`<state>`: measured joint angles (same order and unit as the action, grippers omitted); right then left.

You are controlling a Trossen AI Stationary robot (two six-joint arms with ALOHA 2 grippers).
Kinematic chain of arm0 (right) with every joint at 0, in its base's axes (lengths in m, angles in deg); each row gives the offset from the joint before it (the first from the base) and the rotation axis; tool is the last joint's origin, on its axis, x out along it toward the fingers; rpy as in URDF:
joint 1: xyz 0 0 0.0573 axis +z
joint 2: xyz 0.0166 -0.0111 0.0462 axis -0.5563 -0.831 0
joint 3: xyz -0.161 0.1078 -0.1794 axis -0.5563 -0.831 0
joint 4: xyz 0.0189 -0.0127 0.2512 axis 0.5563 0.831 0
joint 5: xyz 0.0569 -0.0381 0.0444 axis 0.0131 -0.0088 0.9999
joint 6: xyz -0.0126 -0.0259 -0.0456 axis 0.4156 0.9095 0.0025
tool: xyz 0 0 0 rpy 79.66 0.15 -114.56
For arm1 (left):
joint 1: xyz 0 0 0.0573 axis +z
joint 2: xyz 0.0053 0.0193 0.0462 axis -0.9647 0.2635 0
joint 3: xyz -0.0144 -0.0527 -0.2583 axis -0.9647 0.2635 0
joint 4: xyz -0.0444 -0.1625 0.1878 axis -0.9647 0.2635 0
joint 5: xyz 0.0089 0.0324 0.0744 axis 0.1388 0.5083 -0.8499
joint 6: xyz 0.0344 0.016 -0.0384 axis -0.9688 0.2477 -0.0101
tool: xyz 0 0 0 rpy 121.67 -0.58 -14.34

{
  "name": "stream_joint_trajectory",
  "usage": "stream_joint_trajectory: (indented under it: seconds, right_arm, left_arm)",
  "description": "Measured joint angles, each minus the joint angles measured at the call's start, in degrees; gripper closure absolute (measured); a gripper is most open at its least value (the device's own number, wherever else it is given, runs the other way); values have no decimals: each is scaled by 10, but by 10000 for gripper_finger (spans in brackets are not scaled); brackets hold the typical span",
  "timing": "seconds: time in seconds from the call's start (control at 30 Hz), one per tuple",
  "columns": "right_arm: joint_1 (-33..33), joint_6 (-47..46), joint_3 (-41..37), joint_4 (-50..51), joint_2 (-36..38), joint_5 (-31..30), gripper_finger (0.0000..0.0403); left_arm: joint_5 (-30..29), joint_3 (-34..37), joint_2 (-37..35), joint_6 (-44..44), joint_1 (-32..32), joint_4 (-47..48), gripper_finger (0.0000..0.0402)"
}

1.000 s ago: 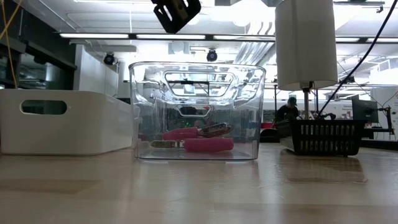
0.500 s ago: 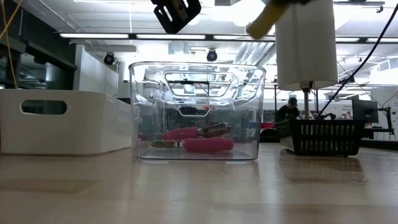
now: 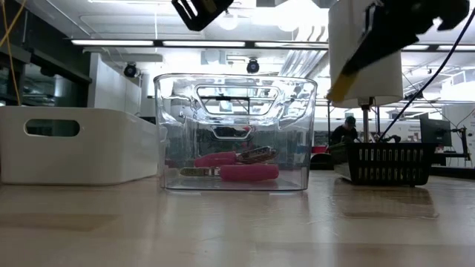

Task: Pick & Place School Supplies
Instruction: Put the yellow eraser into the black basket

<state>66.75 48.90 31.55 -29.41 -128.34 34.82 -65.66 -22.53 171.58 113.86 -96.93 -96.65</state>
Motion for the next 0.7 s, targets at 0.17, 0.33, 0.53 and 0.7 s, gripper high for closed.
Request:
stream_joint_trajectory:
  seconds: [0.17,0.33,0.53,0.7]
  right_arm:
    - [-5,-87,0,93,0,-16,371]
    - [-19,-134,-14,128,-1,-21,371]
    - [-45,-168,-68,125,-1,-22,370]
    - [-62,-179,-110,96,-1,-21,370]
  left_arm:
    - [0,0,0,0,-8,0,223]
    - [0,0,0,0,-10,0,223]
    - [0,0,0,0,-10,0,223]
    - [0,0,0,0,-10,0,223]
